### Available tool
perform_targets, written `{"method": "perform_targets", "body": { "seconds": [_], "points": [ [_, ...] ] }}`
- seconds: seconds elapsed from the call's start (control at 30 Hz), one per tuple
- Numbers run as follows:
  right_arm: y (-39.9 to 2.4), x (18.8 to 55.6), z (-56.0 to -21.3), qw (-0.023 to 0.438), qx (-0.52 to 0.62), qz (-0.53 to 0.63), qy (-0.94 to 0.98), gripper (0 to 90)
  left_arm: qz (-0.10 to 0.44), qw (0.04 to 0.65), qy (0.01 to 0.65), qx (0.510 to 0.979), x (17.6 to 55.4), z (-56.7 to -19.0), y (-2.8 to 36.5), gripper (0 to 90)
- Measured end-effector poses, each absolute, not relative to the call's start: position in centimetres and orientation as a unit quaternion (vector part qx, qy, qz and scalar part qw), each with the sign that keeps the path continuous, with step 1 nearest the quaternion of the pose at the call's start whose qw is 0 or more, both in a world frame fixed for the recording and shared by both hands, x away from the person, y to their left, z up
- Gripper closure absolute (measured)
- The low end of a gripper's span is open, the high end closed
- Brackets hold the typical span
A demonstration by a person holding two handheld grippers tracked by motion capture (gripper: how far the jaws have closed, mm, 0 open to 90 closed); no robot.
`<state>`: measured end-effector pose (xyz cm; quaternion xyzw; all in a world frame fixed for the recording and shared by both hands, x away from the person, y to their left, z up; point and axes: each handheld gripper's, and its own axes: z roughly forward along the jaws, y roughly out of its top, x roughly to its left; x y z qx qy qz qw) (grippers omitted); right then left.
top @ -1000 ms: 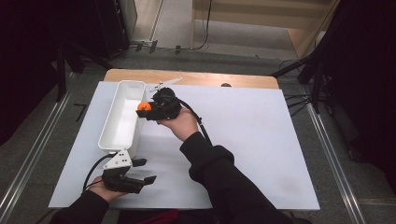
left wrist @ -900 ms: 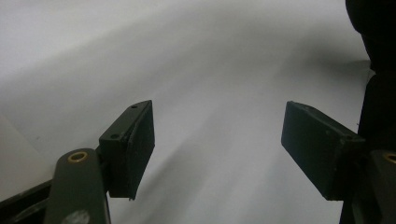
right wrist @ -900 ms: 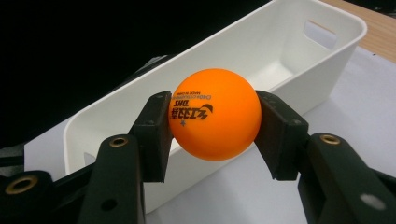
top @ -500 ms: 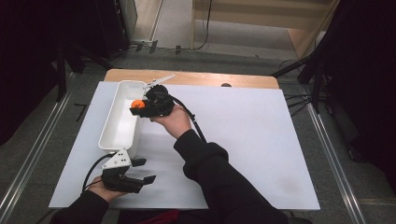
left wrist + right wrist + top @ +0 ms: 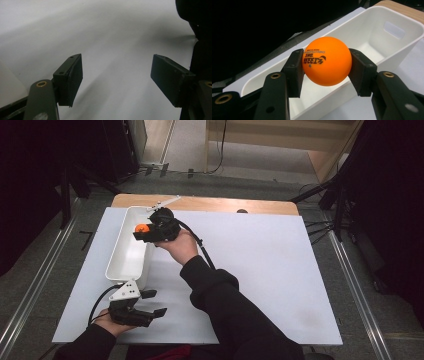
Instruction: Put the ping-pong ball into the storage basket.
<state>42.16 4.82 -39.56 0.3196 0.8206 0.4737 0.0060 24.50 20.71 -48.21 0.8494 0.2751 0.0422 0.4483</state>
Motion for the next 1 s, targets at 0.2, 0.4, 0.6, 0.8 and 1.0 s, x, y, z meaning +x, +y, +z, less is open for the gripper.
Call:
{"method": "perform_targets", "body": {
  "seconds": [0.2,0.4,0.6,0.8,1.0],
  "points": [
    [5.6,42.6,-39.8,0.012,0.323,0.465,0.824,48.4,0.042,0.447,0.275,0.850,24.5,-48.2,20.8,26.4],
    [6.1,42.6,-40.0,0.014,0.320,0.467,0.824,48.4,0.040,0.447,0.275,0.851,24.5,-48.1,20.8,26.4],
    [6.9,42.6,-40.2,0.017,0.315,0.468,0.826,48.4,0.041,0.448,0.276,0.849,24.5,-48.2,20.7,26.4],
    [7.4,42.7,-40.5,0.020,0.314,0.467,0.826,48.4,0.041,0.447,0.275,0.850,24.5,-48.1,20.8,26.4],
    [7.8,42.6,-40.8,0.019,0.307,0.472,0.826,48.4,0.041,0.449,0.273,0.850,24.4,-48.1,20.8,26.5]
  ]
}}
